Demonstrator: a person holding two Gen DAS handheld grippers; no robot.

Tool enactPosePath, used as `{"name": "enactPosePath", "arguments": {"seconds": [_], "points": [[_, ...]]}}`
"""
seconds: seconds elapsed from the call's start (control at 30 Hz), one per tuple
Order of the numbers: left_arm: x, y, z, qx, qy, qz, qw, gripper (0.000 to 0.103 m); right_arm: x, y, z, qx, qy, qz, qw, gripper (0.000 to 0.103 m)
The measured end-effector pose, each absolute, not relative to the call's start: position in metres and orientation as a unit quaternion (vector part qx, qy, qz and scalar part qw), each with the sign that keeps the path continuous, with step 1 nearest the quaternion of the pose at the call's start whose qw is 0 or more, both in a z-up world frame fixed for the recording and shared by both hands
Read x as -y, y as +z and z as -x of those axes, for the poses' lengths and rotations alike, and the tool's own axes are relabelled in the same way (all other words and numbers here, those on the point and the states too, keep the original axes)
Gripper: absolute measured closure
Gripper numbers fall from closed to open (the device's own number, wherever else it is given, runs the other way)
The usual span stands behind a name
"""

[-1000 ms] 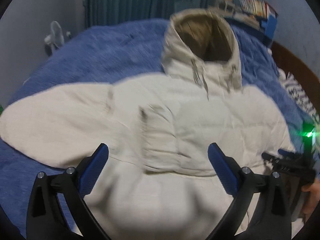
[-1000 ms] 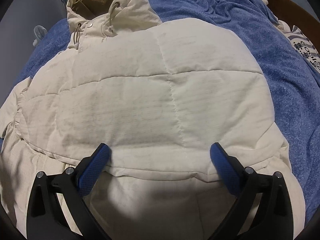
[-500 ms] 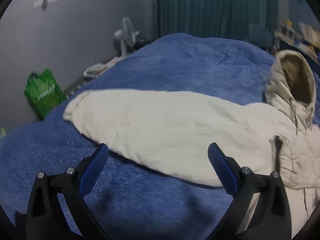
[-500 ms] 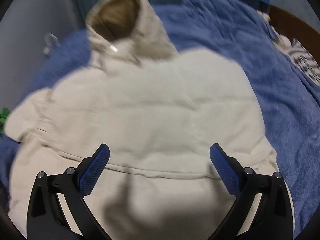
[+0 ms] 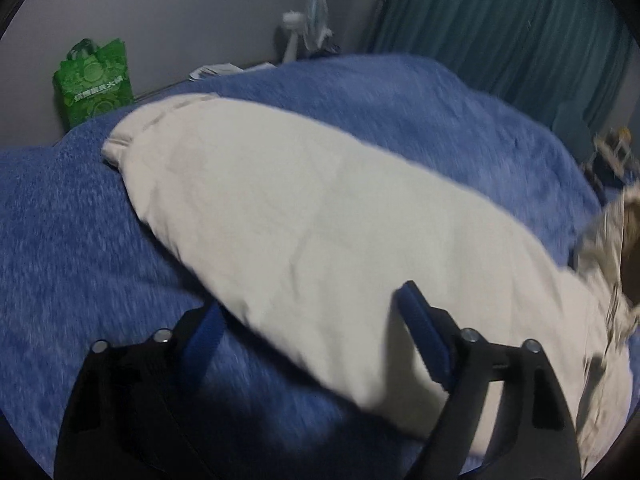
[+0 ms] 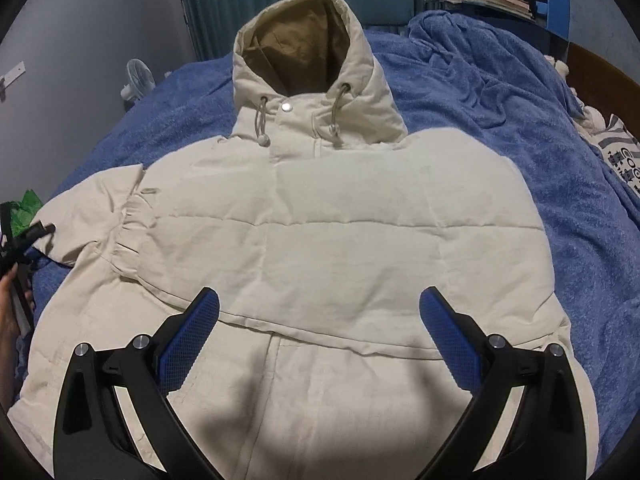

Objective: Fold large clothes
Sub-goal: 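Grasp that sleeve with the left tool and fold it across the body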

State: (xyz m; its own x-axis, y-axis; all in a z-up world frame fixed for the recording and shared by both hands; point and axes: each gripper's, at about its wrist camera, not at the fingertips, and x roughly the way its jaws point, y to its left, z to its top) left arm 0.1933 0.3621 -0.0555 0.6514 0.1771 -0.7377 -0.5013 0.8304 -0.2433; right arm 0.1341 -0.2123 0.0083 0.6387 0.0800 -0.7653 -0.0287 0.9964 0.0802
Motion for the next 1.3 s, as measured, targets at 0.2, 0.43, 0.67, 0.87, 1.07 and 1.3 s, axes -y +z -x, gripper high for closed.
{"name": "enactPosePath", "arguments": {"seconds": [0.2, 0.43, 0.67, 0.87, 1.07, 1.3], "points": [[-0.395, -0.051, -0.181, -0.315, 0.185, 0.309, 0.878, 0.086, 0.210, 0.000, -0.139, -0.434, 0.032, -0.031, 0.900, 0.006], [-0.340, 0.030, -0.180, -0.246, 0.160, 0.208, 0.933, 0.097, 0.205, 0.005, -0.136, -0.425, 0.037, -0.025, 0.904, 0.006], [-0.245, 0.108, -0.167, -0.185, 0.041, 0.152, 0.970, 0.099, 0.216, 0.019, -0.131, -0.405, 0.029, -0.035, 0.913, 0.006], [-0.123, 0.154, -0.145, -0.156, -0.094, 0.064, 0.981, 0.099, 0.233, 0.030, -0.132, -0.392, 0.016, -0.054, 0.918, 0.006], [-0.018, 0.131, -0.131, -0.190, -0.204, 0.007, 0.960, 0.099, 0.252, 0.032, -0.134, -0.390, 0.000, -0.086, 0.917, 0.006], [0.035, 0.056, -0.149, -0.299, -0.258, -0.001, 0.919, 0.099, 0.273, 0.033, -0.135, -0.388, -0.021, -0.102, 0.916, 0.006]]}}
